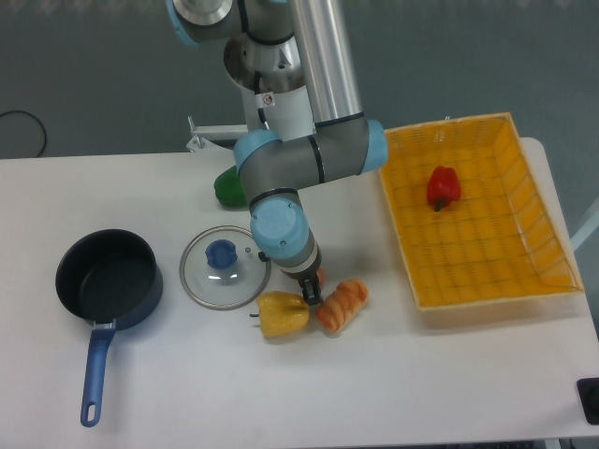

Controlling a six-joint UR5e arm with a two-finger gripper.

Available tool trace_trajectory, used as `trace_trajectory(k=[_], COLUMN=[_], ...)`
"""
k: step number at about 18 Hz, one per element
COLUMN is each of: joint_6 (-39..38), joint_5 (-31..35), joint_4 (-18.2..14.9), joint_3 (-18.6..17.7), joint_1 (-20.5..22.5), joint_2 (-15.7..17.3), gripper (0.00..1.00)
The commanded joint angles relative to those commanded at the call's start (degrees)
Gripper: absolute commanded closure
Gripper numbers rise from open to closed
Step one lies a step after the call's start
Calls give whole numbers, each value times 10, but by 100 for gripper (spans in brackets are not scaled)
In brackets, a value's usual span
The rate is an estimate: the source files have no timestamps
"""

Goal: Pick up the egg
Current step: 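Close the gripper around the brown egg on the table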

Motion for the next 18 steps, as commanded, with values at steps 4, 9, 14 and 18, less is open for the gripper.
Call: trace_trajectory(k=[4, 9, 14, 18], joint_6=[0, 0, -2, -11], joint_5=[0, 0, 0, -1], joint_4=[1, 0, 0, 0], joint_3=[0, 0, 0, 0], joint_1=[0, 1, 1, 1], joint_2=[1, 2, 4, 4], gripper=[31, 38, 45, 52])
